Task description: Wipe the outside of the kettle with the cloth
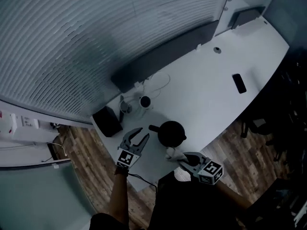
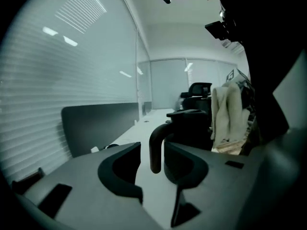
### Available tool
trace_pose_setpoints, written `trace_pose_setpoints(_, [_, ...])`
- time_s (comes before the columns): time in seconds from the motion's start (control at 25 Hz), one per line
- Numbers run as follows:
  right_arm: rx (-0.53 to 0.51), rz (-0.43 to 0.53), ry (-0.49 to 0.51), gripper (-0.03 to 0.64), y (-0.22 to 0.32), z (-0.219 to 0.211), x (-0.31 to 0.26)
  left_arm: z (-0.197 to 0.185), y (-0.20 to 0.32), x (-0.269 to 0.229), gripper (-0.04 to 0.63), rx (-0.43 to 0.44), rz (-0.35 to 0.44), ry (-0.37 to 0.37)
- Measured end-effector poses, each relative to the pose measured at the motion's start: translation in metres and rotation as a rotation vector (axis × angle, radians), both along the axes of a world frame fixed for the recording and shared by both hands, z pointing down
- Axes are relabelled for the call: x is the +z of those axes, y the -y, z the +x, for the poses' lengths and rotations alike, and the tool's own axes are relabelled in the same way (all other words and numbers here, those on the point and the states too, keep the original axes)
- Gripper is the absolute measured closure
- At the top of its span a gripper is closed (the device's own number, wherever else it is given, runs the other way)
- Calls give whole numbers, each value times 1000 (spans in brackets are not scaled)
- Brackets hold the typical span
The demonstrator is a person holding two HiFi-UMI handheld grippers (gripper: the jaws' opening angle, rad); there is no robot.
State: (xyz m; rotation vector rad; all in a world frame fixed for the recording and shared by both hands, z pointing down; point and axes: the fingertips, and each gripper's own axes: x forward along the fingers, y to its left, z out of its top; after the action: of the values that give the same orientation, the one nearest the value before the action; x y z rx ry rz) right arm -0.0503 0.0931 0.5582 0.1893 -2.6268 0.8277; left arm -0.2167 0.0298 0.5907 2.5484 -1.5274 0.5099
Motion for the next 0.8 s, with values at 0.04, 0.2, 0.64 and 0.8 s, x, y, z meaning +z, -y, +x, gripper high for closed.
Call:
trace_pose_setpoints(0.04, [8,-3,2,531,-4,-3,1,2,3,4,451,64,-9,0])
trace_pose_setpoints(0.2, [78,-17,1,531,-13,-8,1,12,11,28,434,243,-51,42])
trace_pose_setpoints(0.64, [143,-49,-15,531,-35,-31,15,24,29,30,434,396,-17,-10])
trace_pose_setpoints(0.8, [218,-152,-10,531,-28,-39,34,26,22,29,476,419,-25,51])
